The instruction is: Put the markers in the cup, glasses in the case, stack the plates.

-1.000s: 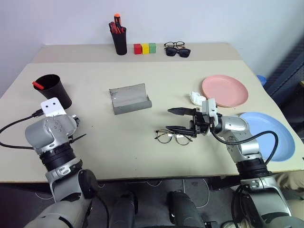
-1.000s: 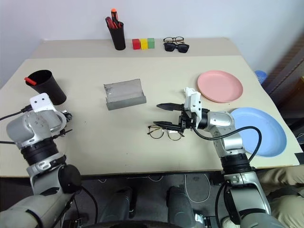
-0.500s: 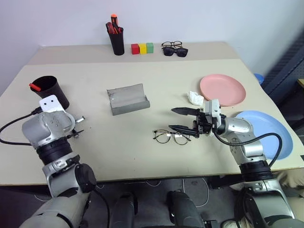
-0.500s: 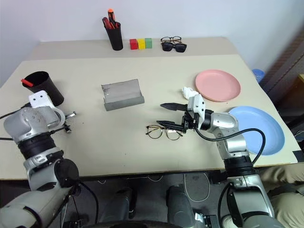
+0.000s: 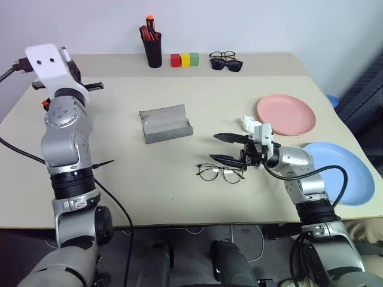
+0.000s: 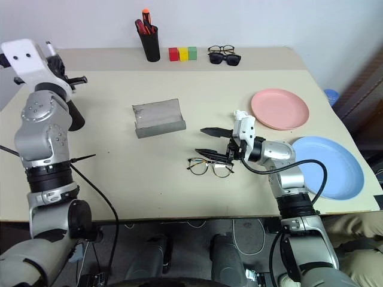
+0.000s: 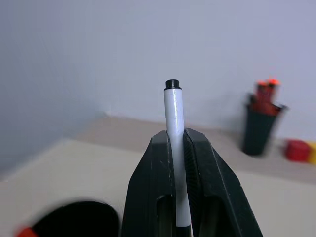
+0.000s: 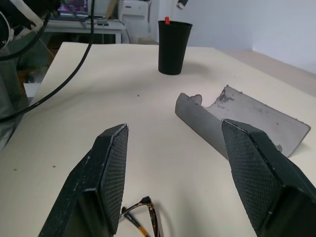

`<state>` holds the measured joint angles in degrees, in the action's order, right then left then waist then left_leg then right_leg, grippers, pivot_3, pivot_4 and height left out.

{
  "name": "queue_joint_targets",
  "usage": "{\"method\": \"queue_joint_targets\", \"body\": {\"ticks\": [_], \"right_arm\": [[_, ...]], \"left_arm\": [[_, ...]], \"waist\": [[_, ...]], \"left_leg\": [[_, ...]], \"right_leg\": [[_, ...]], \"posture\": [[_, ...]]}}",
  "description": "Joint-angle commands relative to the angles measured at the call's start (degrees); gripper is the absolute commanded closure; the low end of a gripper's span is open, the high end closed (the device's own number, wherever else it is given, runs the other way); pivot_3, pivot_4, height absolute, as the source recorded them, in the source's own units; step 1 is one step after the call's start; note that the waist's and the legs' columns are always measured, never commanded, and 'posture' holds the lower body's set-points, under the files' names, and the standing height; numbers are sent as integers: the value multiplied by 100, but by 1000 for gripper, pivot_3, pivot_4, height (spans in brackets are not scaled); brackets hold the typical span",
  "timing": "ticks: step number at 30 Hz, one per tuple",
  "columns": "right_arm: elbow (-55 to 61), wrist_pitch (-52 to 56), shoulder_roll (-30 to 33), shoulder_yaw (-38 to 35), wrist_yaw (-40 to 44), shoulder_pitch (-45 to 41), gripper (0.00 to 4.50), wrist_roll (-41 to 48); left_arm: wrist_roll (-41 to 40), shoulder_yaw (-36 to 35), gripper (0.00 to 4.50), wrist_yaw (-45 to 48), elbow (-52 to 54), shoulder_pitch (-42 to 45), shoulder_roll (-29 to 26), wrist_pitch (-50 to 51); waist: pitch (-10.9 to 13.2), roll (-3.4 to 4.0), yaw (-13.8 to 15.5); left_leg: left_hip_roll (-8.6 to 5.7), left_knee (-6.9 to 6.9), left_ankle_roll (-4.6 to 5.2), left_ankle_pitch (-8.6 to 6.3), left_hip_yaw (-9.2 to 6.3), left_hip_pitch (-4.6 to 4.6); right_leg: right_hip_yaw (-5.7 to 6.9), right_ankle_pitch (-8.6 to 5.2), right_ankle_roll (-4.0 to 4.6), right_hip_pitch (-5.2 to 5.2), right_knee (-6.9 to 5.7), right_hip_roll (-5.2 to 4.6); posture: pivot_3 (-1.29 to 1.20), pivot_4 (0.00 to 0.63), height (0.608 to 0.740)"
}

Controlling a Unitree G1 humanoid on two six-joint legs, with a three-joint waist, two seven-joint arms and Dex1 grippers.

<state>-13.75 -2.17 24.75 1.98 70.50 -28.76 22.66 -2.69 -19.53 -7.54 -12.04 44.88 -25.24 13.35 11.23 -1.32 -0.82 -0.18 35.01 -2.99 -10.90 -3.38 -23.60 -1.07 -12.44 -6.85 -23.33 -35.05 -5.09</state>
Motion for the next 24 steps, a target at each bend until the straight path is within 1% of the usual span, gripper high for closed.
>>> {"method": "queue_joint_targets", "body": {"ticks": [1, 4, 10, 18, 24], "right_arm": [[76, -126, -1, -104, -44, -115, 1455, 38], [158, -96, 18, -116, -86, -55, 1455, 50], [280, -60, 70, -141, -153, 38, 1455, 69], [330, -21, 85, -134, -208, 71, 1455, 84], [332, -6, 85, -117, -215, 54, 1455, 88]], "left_arm": [[599, 200, 4430, -297, -849, 281, -359, -1665], [980, 349, 4430, -673, -1820, 442, -609, -2543], [1405, 570, 4430, -1262, -2987, 579, -821, -3278], [1688, 875, 4430, -2039, -4319, 831, -815, -3896], [1702, 1053, 4430, -2235, -4835, 908, -687, -4174]], "waist": [[0, 0, 8], [0, 0, 26], [0, 0, 12], [0, 0, 8], [0, 0, 10]], "left_leg": [[0, 0, 0, 0, 0, 0], [0, 3, 0, 0, 0, 0], [0, 1, 0, 0, 1, 0], [0, 2, 0, 0, 1, 0], [0, 2, -1, 0, 2, 0]], "right_leg": [[0, 0, 0, 0, 0, 0], [2, 1, -2, 3, 0, -1], [3, 2, -6, 1, -2, -1], [4, 2, -8, 0, -5, -1], [4, 2, -9, 1, -4, -1]], "posture": [[0, 150, 740], [0, 150, 740], [0, 150, 740], [0, 150, 740], [0, 150, 740]]}}
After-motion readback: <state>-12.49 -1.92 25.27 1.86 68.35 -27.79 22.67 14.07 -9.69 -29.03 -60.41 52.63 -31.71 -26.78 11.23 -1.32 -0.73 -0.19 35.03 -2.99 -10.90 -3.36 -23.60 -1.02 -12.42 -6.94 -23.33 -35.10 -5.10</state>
